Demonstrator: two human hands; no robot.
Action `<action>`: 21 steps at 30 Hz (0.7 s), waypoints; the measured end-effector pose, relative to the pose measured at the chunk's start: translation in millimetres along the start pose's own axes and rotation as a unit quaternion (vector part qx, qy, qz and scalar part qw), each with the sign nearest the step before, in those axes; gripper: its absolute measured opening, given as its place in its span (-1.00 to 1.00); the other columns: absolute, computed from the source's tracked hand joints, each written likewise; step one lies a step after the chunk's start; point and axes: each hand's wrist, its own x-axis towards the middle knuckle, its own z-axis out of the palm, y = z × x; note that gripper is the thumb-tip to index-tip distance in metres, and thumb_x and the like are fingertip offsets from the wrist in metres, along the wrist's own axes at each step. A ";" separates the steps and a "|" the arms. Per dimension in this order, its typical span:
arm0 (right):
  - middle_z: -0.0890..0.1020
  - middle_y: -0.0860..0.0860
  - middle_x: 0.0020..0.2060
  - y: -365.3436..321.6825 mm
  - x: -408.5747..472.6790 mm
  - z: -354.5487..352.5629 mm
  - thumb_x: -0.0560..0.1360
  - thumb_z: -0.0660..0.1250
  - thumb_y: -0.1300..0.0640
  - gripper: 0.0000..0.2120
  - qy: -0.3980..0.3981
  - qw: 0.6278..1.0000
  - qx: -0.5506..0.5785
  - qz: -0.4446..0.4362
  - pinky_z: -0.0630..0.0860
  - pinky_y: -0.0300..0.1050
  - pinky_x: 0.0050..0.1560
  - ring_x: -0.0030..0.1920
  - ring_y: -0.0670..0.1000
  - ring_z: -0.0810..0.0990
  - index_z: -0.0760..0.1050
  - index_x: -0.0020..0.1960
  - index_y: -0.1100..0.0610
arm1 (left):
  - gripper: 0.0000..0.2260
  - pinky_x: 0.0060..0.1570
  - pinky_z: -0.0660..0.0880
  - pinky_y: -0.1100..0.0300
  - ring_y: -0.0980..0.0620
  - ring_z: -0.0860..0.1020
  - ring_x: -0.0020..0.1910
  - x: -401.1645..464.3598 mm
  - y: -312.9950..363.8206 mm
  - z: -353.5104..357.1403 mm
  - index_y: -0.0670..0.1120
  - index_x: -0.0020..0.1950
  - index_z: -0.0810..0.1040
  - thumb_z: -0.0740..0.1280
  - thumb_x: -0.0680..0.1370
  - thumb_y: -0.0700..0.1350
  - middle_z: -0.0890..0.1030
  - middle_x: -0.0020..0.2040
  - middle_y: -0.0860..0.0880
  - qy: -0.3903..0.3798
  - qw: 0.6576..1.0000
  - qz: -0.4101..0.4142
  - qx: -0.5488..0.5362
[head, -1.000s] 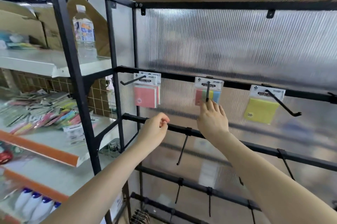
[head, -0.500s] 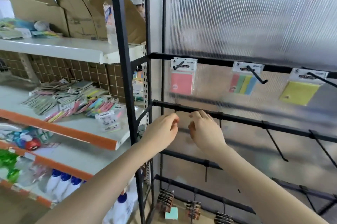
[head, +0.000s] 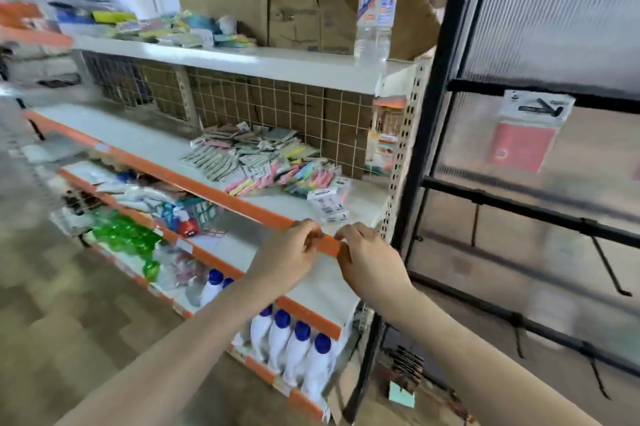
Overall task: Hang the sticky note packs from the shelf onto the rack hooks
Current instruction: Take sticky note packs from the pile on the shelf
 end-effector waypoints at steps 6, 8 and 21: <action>0.47 0.09 0.17 -26.7 56.3 57.6 0.57 0.13 0.18 -0.73 -0.090 0.996 0.006 0.011 0.47 -0.02 0.04 0.21 0.13 0.44 0.39 0.24 0.16 | -0.82 0.09 0.46 -0.01 -0.04 0.53 0.10 -7.4 -80.9 -4.1 -0.09 0.16 0.49 0.21 0.58 -0.18 0.55 0.12 -0.06 0.015 0.995 -0.096 -0.007; 0.48 0.10 0.17 -29.1 78.6 74.8 0.57 0.13 0.17 -0.72 -0.102 0.995 0.015 0.015 0.45 -0.01 0.06 0.20 0.13 0.44 0.39 0.25 0.16 | -0.82 0.08 0.46 0.06 -0.01 0.53 0.10 -0.2 -104.3 -1.2 -0.09 0.16 0.49 0.20 0.57 -0.20 0.55 0.12 -0.05 0.017 0.993 -0.119 -0.010; 0.41 0.13 0.31 -51.5 251.4 168.1 0.55 0.13 0.22 -0.64 -0.136 0.990 0.037 -0.015 0.36 0.00 0.23 0.32 0.16 0.38 0.33 0.35 0.19 | -0.74 0.09 0.50 0.04 -0.07 0.54 0.15 127.9 -225.3 -17.4 -0.12 0.25 0.46 0.16 0.59 -0.21 0.55 0.22 -0.09 0.017 0.977 -0.205 0.052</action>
